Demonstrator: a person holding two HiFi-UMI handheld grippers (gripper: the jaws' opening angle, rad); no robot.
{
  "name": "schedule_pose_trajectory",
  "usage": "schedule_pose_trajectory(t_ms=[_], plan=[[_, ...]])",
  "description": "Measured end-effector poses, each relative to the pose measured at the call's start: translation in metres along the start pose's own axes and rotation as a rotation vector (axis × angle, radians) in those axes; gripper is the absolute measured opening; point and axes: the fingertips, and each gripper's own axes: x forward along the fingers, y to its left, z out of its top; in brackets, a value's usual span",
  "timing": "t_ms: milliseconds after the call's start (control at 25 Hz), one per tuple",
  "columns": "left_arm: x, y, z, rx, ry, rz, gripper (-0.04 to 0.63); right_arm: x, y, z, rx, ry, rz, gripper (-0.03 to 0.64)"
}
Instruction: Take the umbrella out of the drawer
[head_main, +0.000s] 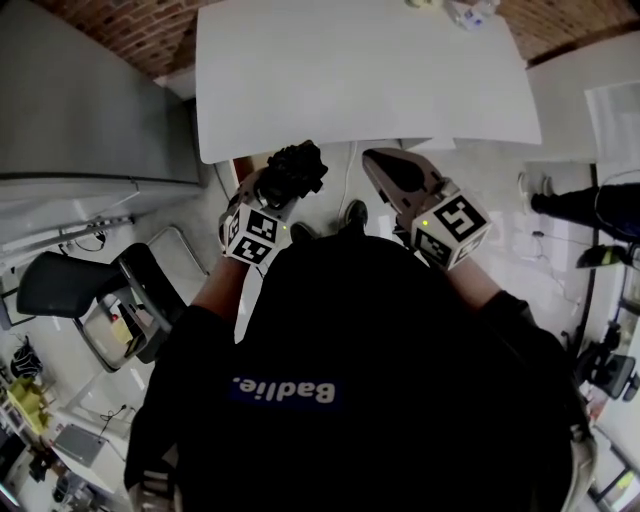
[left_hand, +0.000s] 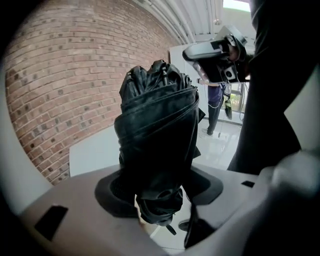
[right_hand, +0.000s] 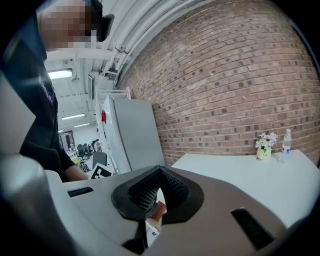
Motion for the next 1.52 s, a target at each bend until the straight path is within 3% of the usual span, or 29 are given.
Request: schedule_pose_trajectory(t_ms=[320, 760, 1080, 1520], plan=[[-0.043, 0.012, 0.060, -0.091, -0.076, 0.025, 0.252, 0.008, 0.002, 0.005, -0.006, -0.028, 0.027, 0.026], [-0.087, 0.020, 0.113, -0.186, -0.179, -0.003, 0.253, 0.012, 0.024, 0.017, -0.092, -0.053, 0.071, 0.026], [-0.098, 0.023, 0.130, -0.238, -0.224, -0.058, 0.253, 0.015, 0.029, 0.017, -0.084, -0.066, 0.062, 0.026], [-0.110, 0.023, 0.144, -0.233, -0.261, -0.078, 0.255, 0.008, 0.034, 0.010, -0.068, -0.070, 0.045, 0.026]])
